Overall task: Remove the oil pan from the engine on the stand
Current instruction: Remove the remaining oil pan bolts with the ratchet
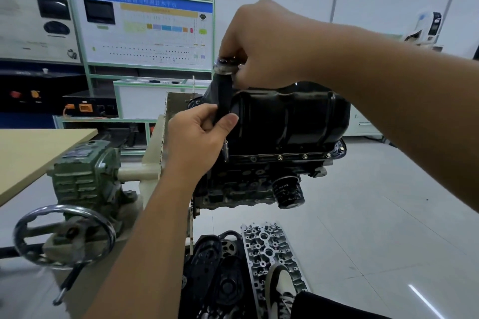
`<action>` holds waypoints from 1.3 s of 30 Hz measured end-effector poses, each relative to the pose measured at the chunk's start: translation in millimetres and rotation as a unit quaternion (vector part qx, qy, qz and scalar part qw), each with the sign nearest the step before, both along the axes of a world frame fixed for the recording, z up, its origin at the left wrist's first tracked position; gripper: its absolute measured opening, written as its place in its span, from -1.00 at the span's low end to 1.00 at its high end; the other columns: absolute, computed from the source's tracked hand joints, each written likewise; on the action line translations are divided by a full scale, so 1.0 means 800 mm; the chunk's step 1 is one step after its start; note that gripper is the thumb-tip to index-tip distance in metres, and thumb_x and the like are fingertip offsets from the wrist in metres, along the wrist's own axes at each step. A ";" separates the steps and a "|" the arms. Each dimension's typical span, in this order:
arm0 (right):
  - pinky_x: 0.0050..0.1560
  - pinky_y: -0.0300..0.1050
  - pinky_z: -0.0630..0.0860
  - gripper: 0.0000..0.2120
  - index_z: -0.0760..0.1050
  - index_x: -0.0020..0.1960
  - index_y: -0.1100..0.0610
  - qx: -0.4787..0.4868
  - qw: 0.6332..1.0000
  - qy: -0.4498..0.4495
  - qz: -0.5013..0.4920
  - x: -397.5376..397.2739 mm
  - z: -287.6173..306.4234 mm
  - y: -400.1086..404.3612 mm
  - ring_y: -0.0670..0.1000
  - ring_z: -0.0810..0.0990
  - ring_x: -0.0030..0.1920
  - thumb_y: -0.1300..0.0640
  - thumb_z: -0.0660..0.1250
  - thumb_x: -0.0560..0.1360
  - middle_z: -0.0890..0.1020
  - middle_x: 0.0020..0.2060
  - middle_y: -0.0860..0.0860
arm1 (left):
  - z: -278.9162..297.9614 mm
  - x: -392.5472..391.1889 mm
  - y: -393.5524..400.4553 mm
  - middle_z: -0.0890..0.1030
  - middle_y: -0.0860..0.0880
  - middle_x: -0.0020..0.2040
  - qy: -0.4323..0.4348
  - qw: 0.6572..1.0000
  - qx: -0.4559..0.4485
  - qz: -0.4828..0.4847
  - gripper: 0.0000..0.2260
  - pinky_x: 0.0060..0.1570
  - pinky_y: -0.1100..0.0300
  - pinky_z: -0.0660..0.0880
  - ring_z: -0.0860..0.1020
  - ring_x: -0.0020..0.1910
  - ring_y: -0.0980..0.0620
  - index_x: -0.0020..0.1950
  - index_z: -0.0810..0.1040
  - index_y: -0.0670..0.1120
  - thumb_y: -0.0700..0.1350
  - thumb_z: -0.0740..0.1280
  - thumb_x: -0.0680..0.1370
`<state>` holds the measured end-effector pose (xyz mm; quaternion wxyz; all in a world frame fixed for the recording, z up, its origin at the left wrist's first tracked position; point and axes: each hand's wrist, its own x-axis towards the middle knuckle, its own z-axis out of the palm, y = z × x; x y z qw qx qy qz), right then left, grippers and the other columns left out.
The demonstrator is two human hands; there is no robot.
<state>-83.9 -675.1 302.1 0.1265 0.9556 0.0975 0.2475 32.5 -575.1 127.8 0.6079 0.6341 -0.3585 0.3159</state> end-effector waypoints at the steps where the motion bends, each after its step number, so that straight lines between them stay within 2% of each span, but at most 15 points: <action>1: -0.43 -0.21 0.45 -0.87 0.67 -0.14 0.20 0.023 1.000 0.009 -0.005 -0.001 0.001 -0.001 0.04 0.55 -0.37 0.14 0.42 0.45 0.63 -0.41 0.04 | 0.000 -0.001 -0.003 0.27 0.11 -0.49 -0.001 1.000 -0.007 0.017 -0.70 -0.38 0.10 0.31 0.23 -0.44 0.09 -0.11 0.69 -0.13 0.12 0.48 0.50; 3: -0.59 -0.31 0.38 -0.72 0.61 -0.31 0.20 0.089 0.995 0.039 -0.004 -0.003 0.004 -0.002 -0.03 0.58 -0.52 0.01 0.52 0.41 0.58 -0.57 -0.05 | 0.002 -0.007 -0.008 0.29 0.11 -0.50 -0.005 0.999 -0.014 0.030 -0.70 -0.40 0.19 0.25 0.22 -0.45 0.12 -0.17 0.67 -0.12 0.12 0.50 0.50; 6: -0.56 -0.23 0.44 -0.66 0.63 -0.31 0.17 0.127 0.990 0.063 -0.007 -0.005 0.007 -0.007 -0.01 0.63 -0.48 -0.09 0.57 0.40 0.63 -0.52 0.00 | 0.002 -0.012 -0.009 0.29 0.17 -0.52 -0.003 1.000 -0.017 0.004 -0.80 -0.41 0.36 0.20 0.22 -0.48 0.15 -0.26 0.59 0.08 -0.01 0.53 0.53; 9: -0.22 -0.03 0.60 -0.89 0.71 -0.03 0.11 0.028 0.999 0.021 0.016 -0.009 0.005 -0.002 0.08 0.63 -0.19 0.12 0.47 0.46 0.70 -0.21 0.06 | 0.001 -0.011 -0.003 0.24 0.15 -0.48 0.004 0.999 0.009 -0.052 -0.93 -0.40 0.30 0.26 0.21 -0.46 0.16 -0.11 0.67 -0.03 -0.10 0.49 0.56; 11: -0.10 -0.04 0.61 -0.70 0.72 0.11 0.05 0.014 1.000 0.012 0.015 -0.010 0.004 -0.001 0.07 0.62 -0.08 0.29 0.35 0.47 0.71 -0.11 0.00 | 0.000 -0.011 -0.003 0.28 0.14 -0.48 0.001 0.999 0.025 -0.040 -0.89 -0.40 0.30 0.29 0.24 -0.47 0.16 -0.09 0.67 -0.14 -0.12 0.48 0.58; 14: -0.40 -0.23 0.45 -0.82 0.71 -0.04 0.15 0.016 1.000 0.014 0.007 -0.008 0.001 0.004 -0.04 0.53 -0.32 0.05 0.46 0.46 0.61 -0.38 -0.04 | -0.002 -0.013 -0.011 0.28 0.10 -0.48 -0.004 1.000 0.014 0.025 -0.74 -0.42 0.32 0.23 0.25 -0.46 0.14 -0.18 0.60 -0.22 -0.05 0.47 0.59; 17: -0.61 -0.37 0.31 -0.65 0.64 -0.31 0.14 0.097 0.994 0.047 0.011 -0.007 0.006 0.002 -0.16 0.52 -0.56 -0.14 0.56 0.38 0.60 -0.55 -0.07 | -0.002 -0.016 -0.015 0.33 0.08 -0.50 -0.013 0.999 0.005 0.053 -0.73 -0.42 0.33 0.23 0.27 -0.47 0.12 -0.29 0.54 0.02 0.01 0.49 0.56; 20: -0.52 -0.28 0.40 -0.73 0.67 -0.25 0.09 0.111 0.992 0.062 0.010 -0.007 0.010 -0.004 -0.16 0.57 -0.49 -0.10 0.57 0.40 0.65 -0.48 -0.10 | -0.003 -0.013 -0.014 0.31 0.12 -0.51 0.009 1.000 -0.012 0.007 -0.76 -0.41 0.33 0.24 0.24 -0.47 0.15 -0.23 0.60 -0.03 0.08 0.50 0.53; 22: -0.29 -0.22 0.41 -0.86 0.72 -0.03 0.04 0.059 0.998 0.037 0.006 -0.008 0.008 0.000 -0.10 0.58 -0.27 0.03 0.55 0.44 0.66 -0.29 -0.14 | -0.003 -0.009 -0.011 0.29 0.14 -0.51 0.020 0.999 -0.006 -0.025 -0.76 -0.40 0.36 0.26 0.24 -0.47 0.15 -0.15 0.65 -0.09 0.08 0.49 0.51; 24: -0.15 -0.21 0.44 -0.69 0.68 0.20 -0.02 0.042 0.999 0.026 0.004 -0.009 0.006 0.000 -0.04 0.58 -0.11 0.17 0.50 0.48 0.66 -0.10 -0.12 | -0.006 -0.006 -0.009 0.33 0.14 -0.50 0.014 0.999 0.030 -0.028 -0.84 -0.39 0.38 0.29 0.28 -0.47 0.15 -0.09 0.65 -0.08 0.00 0.49 0.55; 28: -0.38 -0.22 0.63 -0.71 0.69 -0.05 0.19 0.169 0.983 0.065 0.016 -0.010 0.001 -0.002 -0.03 0.71 -0.39 -0.03 0.57 0.45 0.70 -0.41 -0.02 | -0.011 -0.002 -0.012 0.47 0.12 -0.43 -0.001 0.999 0.038 0.017 -0.73 -0.39 0.27 0.35 0.38 -0.44 0.14 -0.13 0.62 -0.01 0.18 0.44 0.55; 31: -0.40 -0.14 0.65 -0.62 0.65 -0.23 0.22 0.215 0.973 0.087 0.005 -0.010 0.002 -0.004 0.03 0.72 -0.41 -0.09 0.62 0.38 0.69 -0.44 0.03 | -0.012 -0.002 -0.018 0.59 0.08 -0.35 0.005 0.999 0.043 0.017 -0.59 -0.29 0.07 0.54 0.53 -0.35 0.06 -0.16 0.63 0.03 0.37 0.34 0.50; 34: -0.42 -0.23 0.60 -0.74 0.66 -0.19 0.18 0.201 0.976 0.080 0.005 -0.010 0.003 -0.005 -0.04 0.71 -0.41 -0.01 0.59 0.44 0.70 -0.43 0.00 | -0.009 -0.004 -0.015 0.40 0.17 -0.45 -0.001 0.999 0.042 -0.002 -0.78 -0.38 0.35 0.34 0.35 -0.43 0.15 -0.15 0.59 0.25 0.36 0.35 0.50; 36: -0.47 -0.33 0.52 -0.87 0.68 -0.06 0.12 0.178 0.982 0.063 0.008 -0.011 0.004 -0.006 -0.11 0.69 -0.41 0.08 0.55 0.49 0.70 -0.40 -0.04 | -0.009 -0.004 -0.009 0.36 0.14 -0.46 -0.010 0.997 0.058 -0.044 -0.95 -0.40 0.38 0.29 0.32 -0.44 0.18 -0.02 0.57 0.38 0.28 0.35 0.55; 39: -0.41 -0.28 0.58 -0.80 0.70 0.12 0.00 0.166 0.984 0.060 0.015 -0.014 0.002 -0.010 -0.14 0.68 -0.39 0.09 0.53 0.50 0.71 -0.29 -0.06 | -0.008 -0.004 -0.005 0.50 -0.03 -0.35 -0.024 0.996 0.063 -0.055 -0.95 -0.41 0.23 0.39 0.41 -0.42 0.10 0.06 0.58 0.29 0.15 0.33 0.63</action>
